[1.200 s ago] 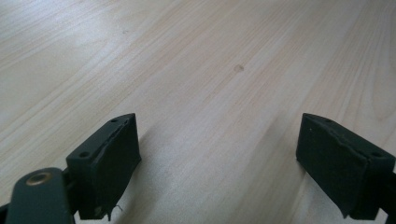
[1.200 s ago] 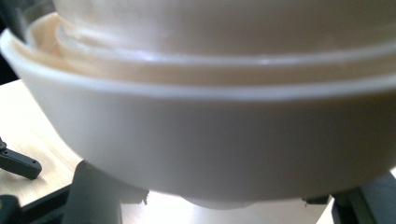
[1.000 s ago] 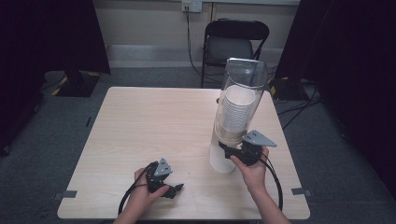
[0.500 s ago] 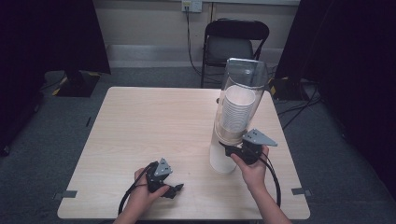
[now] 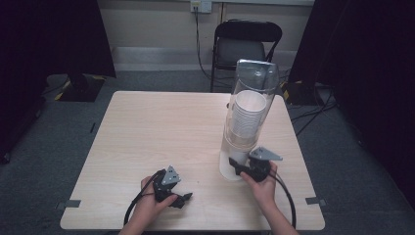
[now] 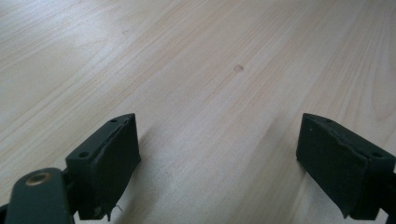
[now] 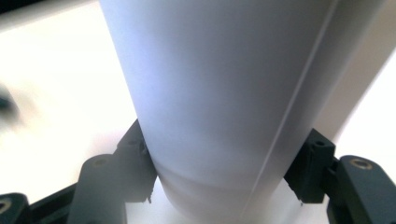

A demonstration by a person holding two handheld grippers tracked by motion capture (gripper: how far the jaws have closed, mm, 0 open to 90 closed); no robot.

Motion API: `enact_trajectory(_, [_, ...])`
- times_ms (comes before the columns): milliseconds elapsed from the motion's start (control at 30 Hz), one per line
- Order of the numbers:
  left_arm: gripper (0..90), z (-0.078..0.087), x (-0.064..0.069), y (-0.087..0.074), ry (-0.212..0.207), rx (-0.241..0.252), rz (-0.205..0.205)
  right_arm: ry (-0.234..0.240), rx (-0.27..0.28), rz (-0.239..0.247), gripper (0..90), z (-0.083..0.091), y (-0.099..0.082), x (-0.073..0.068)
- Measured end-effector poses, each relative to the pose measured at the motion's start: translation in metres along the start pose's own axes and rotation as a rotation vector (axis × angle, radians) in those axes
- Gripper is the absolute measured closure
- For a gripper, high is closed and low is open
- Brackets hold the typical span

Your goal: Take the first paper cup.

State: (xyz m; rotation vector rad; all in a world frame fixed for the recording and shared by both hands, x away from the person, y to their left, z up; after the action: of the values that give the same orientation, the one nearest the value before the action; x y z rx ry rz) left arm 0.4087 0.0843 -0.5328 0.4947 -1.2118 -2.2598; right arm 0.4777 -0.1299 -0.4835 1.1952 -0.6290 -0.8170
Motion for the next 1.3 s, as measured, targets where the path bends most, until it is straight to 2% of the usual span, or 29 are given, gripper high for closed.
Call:
enact_trajectory(33, [12.6,0.0,-0.001,0.0,0.002,0.0,-0.01,-0.003,-0.054,0.016,36.4,0.0,-0.015,0.0])
enact_trajectory(100, [11.9,-0.001,-0.002,0.001,-0.007,-0.002,-0.017,0.019,-0.011,0.034,35.9,0.004,0.005,-0.003])
enact_trajectory(167, [11.4,-0.001,-0.002,0.001,-0.007,-0.006,-0.017,0.049,-0.02,0.05,35.4,0.006,0.024,-0.004])
enact_trajectory(200, [11.4,-0.001,-0.002,0.0,-0.008,-0.006,-0.018,0.052,-0.021,0.046,35.3,0.007,0.026,-0.004])
enact_trajectory(333, [11.4,-0.001,-0.002,0.0,-0.007,-0.007,-0.018,0.043,-0.07,0.056,34.6,0.01,0.01,0.003])
enact_trajectory(433, [11.4,-0.001,-0.002,0.001,-0.004,-0.006,-0.021,0.047,-0.062,0.038,34.2,0.017,0.004,0.001])
enact_trajectory(600, [11.4,-0.001,-0.002,0.001,-0.005,-0.006,-0.021,0.058,-0.075,0.048,33.8,0.028,-0.004,-0.001])
enact_trajectory(667, [11.4,-0.001,-0.002,0.001,-0.005,-0.006,-0.019,0.054,-0.086,0.076,33.6,0.032,-0.008,0.0])
enact_trajectory(800, [11.4,-0.001,-0.002,0.001,-0.005,-0.006,-0.018,0.071,-0.1,0.103,33.5,0.036,-0.014,-0.008])
enact_trajectory(933, [11.4,-0.001,-0.002,0.0,-0.004,-0.009,-0.021,0.106,-0.113,0.098,33.3,0.037,-0.022,-0.02])
enact_trajectory(967, [11.4,0.0,-0.002,0.0,0.008,-0.008,-0.019,0.115,-0.115,0.11,33.3,0.037,-0.022,-0.023])
enact_trajectory(1033, [11.4,0.0,0.0,-0.001,0.013,-0.006,0.008,0.128,-0.104,0.113,33.2,0.036,-0.021,-0.029])
enact_trajectory(1100, [11.8,0.001,0.0,0.0,0.018,-0.004,-0.002,0.144,-0.103,0.112,33.2,0.035,-0.022,-0.035])
enact_trajectory(1133, [12.7,0.001,0.0,0.0,0.022,0.001,0.016,0.144,-0.106,0.117,33.1,0.035,-0.023,-0.037])
enact_trajectory(1167, [15.1,0.002,-0.002,0.0,0.034,0.007,0.009,0.149,-0.107,0.127,33.0,0.034,-0.023,-0.04])
enact_trajectory(1200, [15.9,0.002,-0.001,0.0,0.022,0.009,0.027,0.154,-0.104,0.134,33.0,0.034,-0.023,-0.043])
enact_trajectory(1233, [16.0,0.003,-0.002,0.001,0.028,0.011,0.039,0.167,-0.093,0.132,33.0,0.033,-0.022,-0.046])
enact_trajectory(1300, [19.8,0.005,-0.001,0.002,0.017,0.005,0.104,0.174,-0.082,0.155,32.9,0.032,-0.019,-0.052])
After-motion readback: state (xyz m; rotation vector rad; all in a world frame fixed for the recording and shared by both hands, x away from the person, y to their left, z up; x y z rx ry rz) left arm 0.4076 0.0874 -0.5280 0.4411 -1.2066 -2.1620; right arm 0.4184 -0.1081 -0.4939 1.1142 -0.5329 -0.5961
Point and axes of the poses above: each handheld gripper's, and its own axes: z roughly backward along the jaws, y roughly out of its top, x roughly to its right, the point moved 10 cm from there along -z, roughly forward along the jaws, and after that the axes turned 7 degrees about x, right-handed, at the moved point
